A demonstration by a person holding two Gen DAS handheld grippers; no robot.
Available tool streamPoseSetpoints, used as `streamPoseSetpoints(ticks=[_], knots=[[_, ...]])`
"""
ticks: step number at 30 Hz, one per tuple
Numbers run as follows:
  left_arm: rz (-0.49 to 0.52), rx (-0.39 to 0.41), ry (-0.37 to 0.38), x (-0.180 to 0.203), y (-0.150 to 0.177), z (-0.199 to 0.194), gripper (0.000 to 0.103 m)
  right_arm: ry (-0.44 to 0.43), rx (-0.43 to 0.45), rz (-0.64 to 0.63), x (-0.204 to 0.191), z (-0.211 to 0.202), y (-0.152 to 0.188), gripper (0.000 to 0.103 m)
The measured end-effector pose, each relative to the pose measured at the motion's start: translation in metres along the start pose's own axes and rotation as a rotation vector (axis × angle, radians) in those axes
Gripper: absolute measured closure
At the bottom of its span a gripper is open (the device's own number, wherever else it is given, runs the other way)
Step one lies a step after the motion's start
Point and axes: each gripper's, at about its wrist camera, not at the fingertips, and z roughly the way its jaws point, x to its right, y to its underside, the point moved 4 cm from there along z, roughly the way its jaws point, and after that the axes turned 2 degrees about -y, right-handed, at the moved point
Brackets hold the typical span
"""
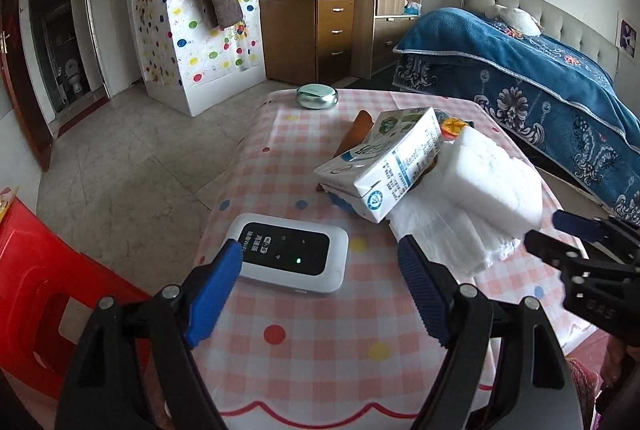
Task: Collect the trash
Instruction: 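Return to the table and grasp the white foam block with the right gripper, then grasp the white milk carton with the left gripper while the right gripper holds the foam block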
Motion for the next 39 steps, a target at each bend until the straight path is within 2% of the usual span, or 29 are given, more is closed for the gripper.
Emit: streamPoseSetpoints(ticks=[4,6,7,11,15,18,21,23,25,32,39], knots=[[0.011,-0.004,0.008,0.002,-0.001,0.006,0.025,0.008,-0.017,0.000,-0.003,0.015,-0.003,0.051],[0.013,-0.008,0.014,0.001,-0.001,0.009,0.025,0.008,-0.015,0.015,-0.002,0.014,-0.003,0.058],[0.013,-0.011,0.020,0.001,-0.002,0.011,0.025,0.009,-0.015,0.019,-0.002,0.014,-0.004,0.069],[0.014,-0.013,0.036,0.003,-0.005,0.016,0.025,-0.007,0.021,0.036,0.002,0.002,-0.004,0.077],[0.022,-0.011,0.047,0.005,-0.012,0.025,0.025,0.002,0.062,0.076,0.011,-0.020,-0.004,0.077],[0.025,-0.027,0.075,0.009,-0.016,0.035,0.035,0.008,0.071,0.106,0.018,-0.030,-0.005,0.077],[0.033,-0.041,0.099,0.014,-0.023,0.047,0.035,0.007,0.078,0.130,0.027,-0.038,-0.004,0.076],[0.040,-0.047,0.101,0.014,-0.028,0.053,0.029,0.008,0.081,0.134,0.030,-0.043,-0.003,0.076],[0.044,-0.043,0.097,0.014,-0.033,0.057,0.010,0.011,0.081,0.135,0.034,-0.045,-0.002,0.075],[0.086,-0.057,0.101,0.021,-0.041,0.075,0.008,0.006,0.073,0.136,0.040,-0.039,-0.003,0.075],[0.093,-0.074,0.156,0.029,-0.047,0.090,0.009,0.007,0.058,0.132,0.040,-0.035,-0.001,0.075]])
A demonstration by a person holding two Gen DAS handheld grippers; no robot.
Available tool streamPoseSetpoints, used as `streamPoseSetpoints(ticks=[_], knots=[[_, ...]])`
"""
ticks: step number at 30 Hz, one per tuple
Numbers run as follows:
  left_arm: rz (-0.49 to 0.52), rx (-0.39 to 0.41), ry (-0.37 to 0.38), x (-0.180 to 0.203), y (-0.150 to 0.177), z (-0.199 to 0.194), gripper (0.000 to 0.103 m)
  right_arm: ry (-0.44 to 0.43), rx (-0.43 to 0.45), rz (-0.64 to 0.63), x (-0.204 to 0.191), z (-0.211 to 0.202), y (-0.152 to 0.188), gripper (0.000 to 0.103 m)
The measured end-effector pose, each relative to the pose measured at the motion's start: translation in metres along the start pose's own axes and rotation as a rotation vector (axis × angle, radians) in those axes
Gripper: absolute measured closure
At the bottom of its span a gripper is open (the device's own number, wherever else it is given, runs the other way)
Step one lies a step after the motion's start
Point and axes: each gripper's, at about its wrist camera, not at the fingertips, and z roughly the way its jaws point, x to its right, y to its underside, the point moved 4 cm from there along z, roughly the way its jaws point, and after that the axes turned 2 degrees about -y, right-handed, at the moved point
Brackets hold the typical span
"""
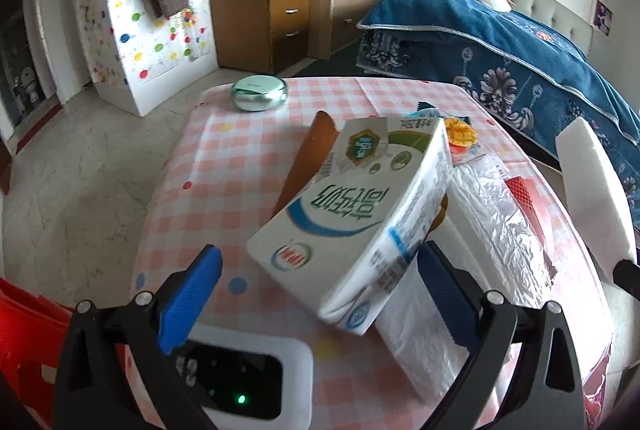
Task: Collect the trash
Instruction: 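Grasp the white milk carton with the left gripper while the right gripper holds the foam block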
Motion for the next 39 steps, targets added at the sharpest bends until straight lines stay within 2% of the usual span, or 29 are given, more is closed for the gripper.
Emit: streamPoseSetpoints(ticks=[1,5,11,12,13,16,18,20,21,22,26,30,31,33,37,39], knots=[[0.002,0.000,0.011,0.001,0.000,0.001,0.014,0.000,-0.001,0.000,0.000,0.000,0.000,0.075],[-0.002,0.010,0.040,0.003,-0.001,0.000,0.017,0.002,-0.001,-0.002,-0.001,-0.001,0.001,0.075],[-0.040,0.037,0.032,0.000,0.002,-0.014,0.040,0.002,0.010,0.003,0.000,-0.004,0.001,0.075],[-0.046,0.046,0.025,0.000,0.002,-0.018,0.064,0.002,0.012,0.003,0.001,-0.005,0.001,0.075],[-0.054,0.043,0.018,-0.001,0.001,-0.019,0.074,0.002,0.015,0.003,0.000,-0.007,0.002,0.075],[-0.082,0.030,0.036,-0.004,0.001,-0.021,0.074,0.000,0.021,0.003,0.002,-0.011,0.003,0.075],[-0.079,0.021,0.019,-0.004,0.003,-0.021,0.073,-0.002,0.027,0.005,0.003,-0.016,0.004,0.075],[-0.080,0.024,0.016,-0.005,0.004,-0.022,0.051,-0.002,0.032,0.008,0.004,-0.021,0.006,0.075],[-0.083,0.035,0.002,-0.007,0.004,-0.023,0.034,-0.002,0.033,0.008,0.004,-0.022,0.006,0.075],[-0.083,0.045,-0.003,-0.007,0.004,-0.024,0.028,-0.002,0.032,0.009,0.005,-0.023,0.007,0.075],[-0.082,0.024,0.008,-0.009,0.003,-0.016,0.028,-0.003,0.024,0.011,0.006,-0.021,0.008,0.075],[-0.066,0.010,-0.005,-0.009,-0.002,-0.004,0.012,-0.001,0.019,0.012,0.007,-0.017,0.007,0.074],[-0.069,0.005,-0.004,-0.010,-0.004,-0.001,0.010,0.000,0.018,0.012,0.008,-0.016,0.007,0.074],[-0.081,-0.004,0.030,-0.010,-0.005,0.003,0.012,0.006,0.013,0.014,0.009,-0.013,0.006,0.074],[-0.065,0.008,0.122,0.008,-0.003,-0.008,0.040,0.011,0.009,0.021,0.011,-0.008,0.005,0.074],[-0.051,0.013,0.170,0.018,0.000,-0.014,0.050,0.012,0.008,0.023,0.012,-0.006,0.005,0.074]])
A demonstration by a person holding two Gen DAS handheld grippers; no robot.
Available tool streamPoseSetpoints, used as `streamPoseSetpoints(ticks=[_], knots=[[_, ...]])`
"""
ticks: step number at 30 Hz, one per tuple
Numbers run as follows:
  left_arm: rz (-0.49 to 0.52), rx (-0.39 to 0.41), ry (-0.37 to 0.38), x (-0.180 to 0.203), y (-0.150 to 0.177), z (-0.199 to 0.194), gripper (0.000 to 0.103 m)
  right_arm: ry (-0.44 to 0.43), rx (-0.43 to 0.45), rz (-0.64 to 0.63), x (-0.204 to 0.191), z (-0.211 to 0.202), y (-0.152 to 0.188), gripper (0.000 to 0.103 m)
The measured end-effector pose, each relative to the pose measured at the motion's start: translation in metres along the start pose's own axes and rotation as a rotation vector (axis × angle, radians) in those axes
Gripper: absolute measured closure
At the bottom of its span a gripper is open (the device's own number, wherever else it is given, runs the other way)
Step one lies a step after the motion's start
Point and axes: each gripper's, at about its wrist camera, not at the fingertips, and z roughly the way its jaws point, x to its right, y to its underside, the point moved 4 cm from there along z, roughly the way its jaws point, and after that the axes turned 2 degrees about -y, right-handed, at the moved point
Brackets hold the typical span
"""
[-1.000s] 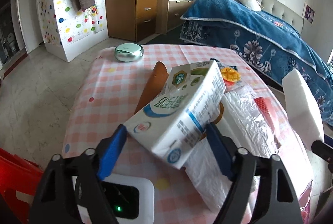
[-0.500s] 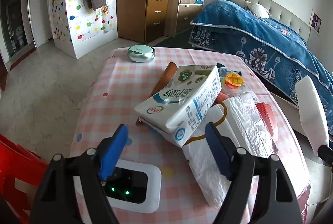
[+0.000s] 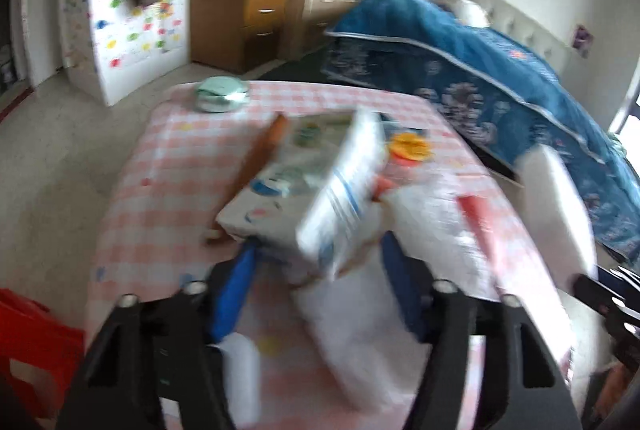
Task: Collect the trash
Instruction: 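Grasp the white milk carton with the left gripper while the right gripper holds the foam block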
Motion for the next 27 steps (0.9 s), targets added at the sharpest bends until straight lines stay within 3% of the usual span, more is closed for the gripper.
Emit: streamPoseSetpoints(ticks=[3,5,7,9,15,20,24,26,27], knots=[[0.054,-0.001,0.066,0.022,0.004,-0.005,0.054,-0.002,-0.004,0.002,0.000,0.002,0.001,0.074],[0.091,0.019,0.044,0.030,0.005,-0.009,0.053,-0.003,-0.005,0.004,0.000,0.001,0.003,0.074],[0.090,0.041,-0.038,0.027,0.004,-0.012,0.014,-0.003,-0.005,0.004,0.000,0.001,0.003,0.074],[0.055,0.074,-0.093,0.018,0.001,-0.015,0.007,-0.003,-0.005,0.003,0.001,0.001,0.004,0.074],[-0.023,0.030,-0.123,-0.014,-0.005,0.003,0.007,-0.008,-0.017,0.007,0.002,0.006,0.005,0.074],[-0.139,-0.010,-0.072,-0.036,-0.014,0.022,0.007,-0.002,-0.028,0.006,0.004,0.015,0.003,0.074],[-0.140,-0.031,-0.041,-0.038,-0.020,0.032,0.008,0.001,-0.036,0.006,0.005,0.021,0.002,0.074],[-0.133,-0.053,-0.013,-0.036,-0.020,0.037,0.013,0.001,-0.038,0.004,0.005,0.022,0.002,0.074],[-0.137,-0.065,0.005,-0.035,-0.019,0.039,0.024,0.001,-0.038,0.003,0.005,0.021,0.003,0.074]])
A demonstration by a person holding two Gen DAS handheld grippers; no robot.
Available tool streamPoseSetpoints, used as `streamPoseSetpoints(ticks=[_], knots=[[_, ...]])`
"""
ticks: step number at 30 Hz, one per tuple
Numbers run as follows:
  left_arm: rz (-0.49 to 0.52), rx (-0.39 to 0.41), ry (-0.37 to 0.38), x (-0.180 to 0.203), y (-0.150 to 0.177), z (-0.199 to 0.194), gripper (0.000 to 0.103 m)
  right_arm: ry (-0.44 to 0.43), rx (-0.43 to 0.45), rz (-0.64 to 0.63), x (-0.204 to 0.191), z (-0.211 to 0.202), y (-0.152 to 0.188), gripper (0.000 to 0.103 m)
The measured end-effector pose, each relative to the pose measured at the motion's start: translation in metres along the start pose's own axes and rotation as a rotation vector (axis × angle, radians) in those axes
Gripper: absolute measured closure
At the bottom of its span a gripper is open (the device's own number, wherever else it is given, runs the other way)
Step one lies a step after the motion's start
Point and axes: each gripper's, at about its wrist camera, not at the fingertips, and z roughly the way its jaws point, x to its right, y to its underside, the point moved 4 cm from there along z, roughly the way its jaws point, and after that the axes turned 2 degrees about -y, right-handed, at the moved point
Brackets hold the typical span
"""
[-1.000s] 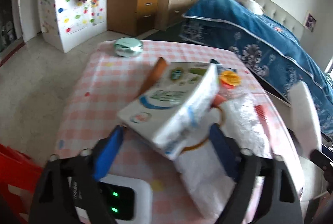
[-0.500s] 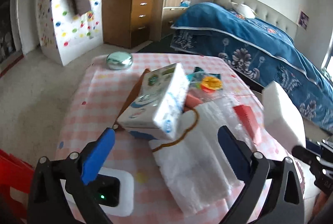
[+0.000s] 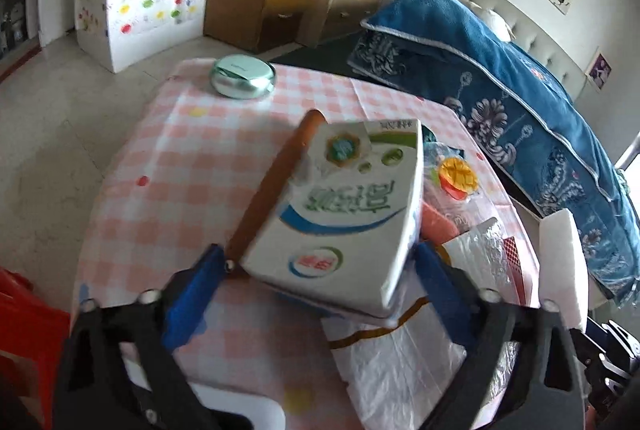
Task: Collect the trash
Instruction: 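Grasp the white milk carton with the left gripper while the right gripper holds the foam block, then carry the carton and foam block to the trash bin and release them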
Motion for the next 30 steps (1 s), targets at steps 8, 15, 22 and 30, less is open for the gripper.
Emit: streamPoseSetpoints(ticks=[8,15,22,30], knots=[[0.026,0.149,-0.044,0.012,0.001,-0.045,0.031,0.011,0.050,0.008,0.002,-0.016,-0.002,0.074],[0.120,0.275,-0.079,0.050,0.015,-0.105,0.031,0.013,0.101,0.026,0.008,-0.044,-0.001,0.074],[0.236,0.272,-0.061,0.109,0.066,-0.123,0.031,0.061,0.083,0.085,0.032,-0.072,0.027,0.074],[0.367,0.183,0.037,0.183,0.129,-0.104,0.031,0.180,0.067,0.170,0.077,-0.113,0.074,0.074]])
